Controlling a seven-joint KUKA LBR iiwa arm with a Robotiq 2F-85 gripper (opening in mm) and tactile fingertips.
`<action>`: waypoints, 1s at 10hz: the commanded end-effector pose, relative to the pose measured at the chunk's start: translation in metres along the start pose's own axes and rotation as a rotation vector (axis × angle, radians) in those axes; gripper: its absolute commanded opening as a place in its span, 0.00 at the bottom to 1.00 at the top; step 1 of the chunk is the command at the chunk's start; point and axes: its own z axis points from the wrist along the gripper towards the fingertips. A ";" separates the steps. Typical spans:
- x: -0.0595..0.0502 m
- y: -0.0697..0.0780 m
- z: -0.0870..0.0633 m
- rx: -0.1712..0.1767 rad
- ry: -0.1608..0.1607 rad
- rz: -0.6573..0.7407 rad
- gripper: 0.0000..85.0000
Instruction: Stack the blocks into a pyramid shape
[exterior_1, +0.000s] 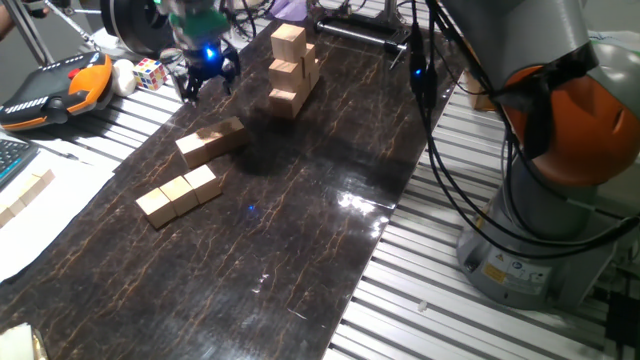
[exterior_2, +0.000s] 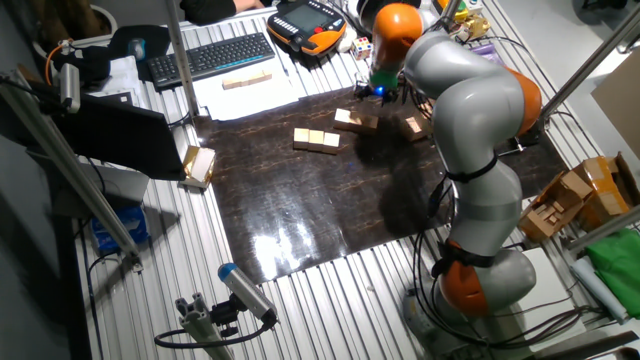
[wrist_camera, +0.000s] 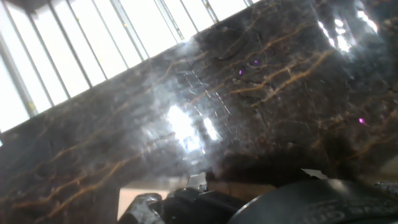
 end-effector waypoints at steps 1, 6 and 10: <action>-0.002 0.001 0.007 -0.007 -0.013 0.008 0.87; -0.010 -0.001 0.026 -0.012 -0.051 0.034 0.87; -0.011 -0.003 0.040 -0.011 -0.072 0.038 0.88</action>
